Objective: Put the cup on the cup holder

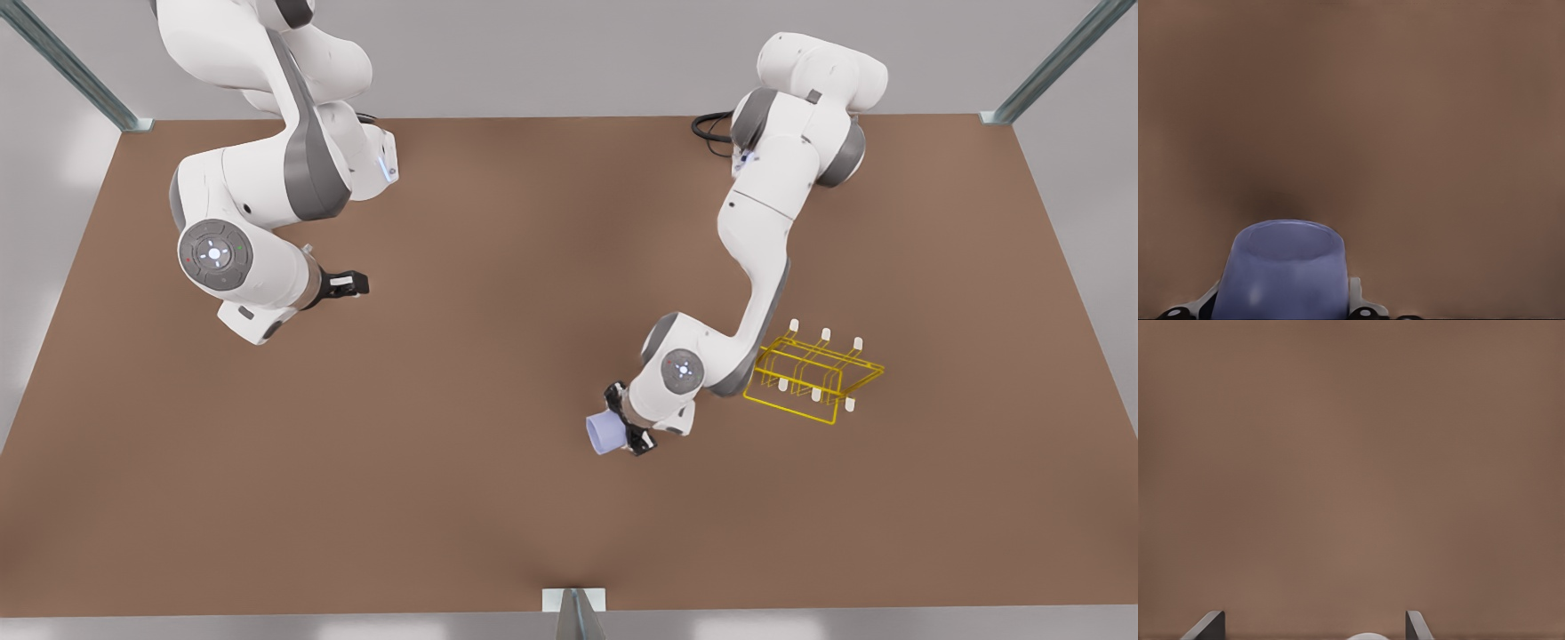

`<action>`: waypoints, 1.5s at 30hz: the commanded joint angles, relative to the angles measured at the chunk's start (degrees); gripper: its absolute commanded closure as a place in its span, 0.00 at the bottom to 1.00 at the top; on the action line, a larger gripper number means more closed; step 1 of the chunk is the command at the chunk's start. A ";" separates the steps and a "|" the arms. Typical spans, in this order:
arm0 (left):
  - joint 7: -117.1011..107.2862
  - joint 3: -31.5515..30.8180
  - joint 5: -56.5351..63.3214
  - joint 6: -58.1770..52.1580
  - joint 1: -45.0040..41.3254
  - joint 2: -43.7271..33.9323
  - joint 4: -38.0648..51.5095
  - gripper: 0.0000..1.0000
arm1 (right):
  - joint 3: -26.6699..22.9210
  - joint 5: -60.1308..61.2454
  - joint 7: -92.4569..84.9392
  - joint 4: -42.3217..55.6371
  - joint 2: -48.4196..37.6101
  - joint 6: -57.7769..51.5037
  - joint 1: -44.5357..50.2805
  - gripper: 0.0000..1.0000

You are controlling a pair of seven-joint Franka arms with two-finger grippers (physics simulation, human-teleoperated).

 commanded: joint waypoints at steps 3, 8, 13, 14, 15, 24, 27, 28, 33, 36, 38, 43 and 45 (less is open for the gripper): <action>0.93 3.20 1.65 -19.23 -0.37 -1.88 2.30 0.19 | 0.00 0.03 -0.01 -0.05 -0.06 0.04 0.00 0.00; 16.66 53.82 9.47 -40.16 -37.90 -1.18 -4.72 0.19 | -0.09 -0.59 -0.01 0.30 -0.06 -0.04 0.00 0.00; 28.88 68.51 18.35 -43.49 -58.38 -0.30 -21.34 0.19 | -0.09 -0.41 -0.01 0.30 -0.06 -0.04 -0.08 0.00; 29.67 68.51 21.07 -44.29 -58.92 0.14 -21.34 0.19 | -0.18 -0.32 -0.01 0.21 0.02 -0.04 -0.08 0.00; 30.20 68.42 23.71 -44.29 -57.51 1.28 -21.34 0.19 | -0.09 -0.32 -0.09 0.21 0.02 -0.04 -0.08 0.00; 35.39 61.74 34.35 -41.65 -48.37 4.71 -16.24 0.18 | -0.09 -0.24 -0.09 0.21 0.46 -0.04 -0.08 0.00; 35.65 61.74 34.52 -41.57 -46.88 6.91 -15.10 0.18 | -0.09 -0.24 -0.36 0.21 0.55 -0.04 -0.08 0.00; 35.74 61.74 34.61 -41.57 -46.70 7.00 -15.10 0.18 | -0.18 -0.24 -0.36 0.21 0.55 0.04 -0.08 0.00; 35.30 61.48 34.61 -39.81 -44.24 7.09 -14.92 0.18 | -0.18 -0.24 -0.36 0.21 0.55 0.04 -0.08 0.00; 35.30 60.86 34.61 -38.67 -42.39 7.44 -14.13 0.18 | -0.09 -0.24 -0.36 0.21 0.55 0.04 -0.08 0.00; 35.03 59.63 34.61 -38.84 -41.87 7.53 -13.43 0.18 | -0.09 -0.24 -0.36 0.21 0.64 0.04 -0.08 0.00; 35.12 59.37 34.61 -38.75 -41.69 7.97 -13.43 0.00 | -0.09 -0.24 -0.45 0.21 0.81 0.04 -0.08 0.00; 35.56 59.54 34.61 -39.28 -41.86 7.70 -13.43 0.00 | -0.09 -0.24 -0.36 0.21 0.81 0.04 -0.08 0.00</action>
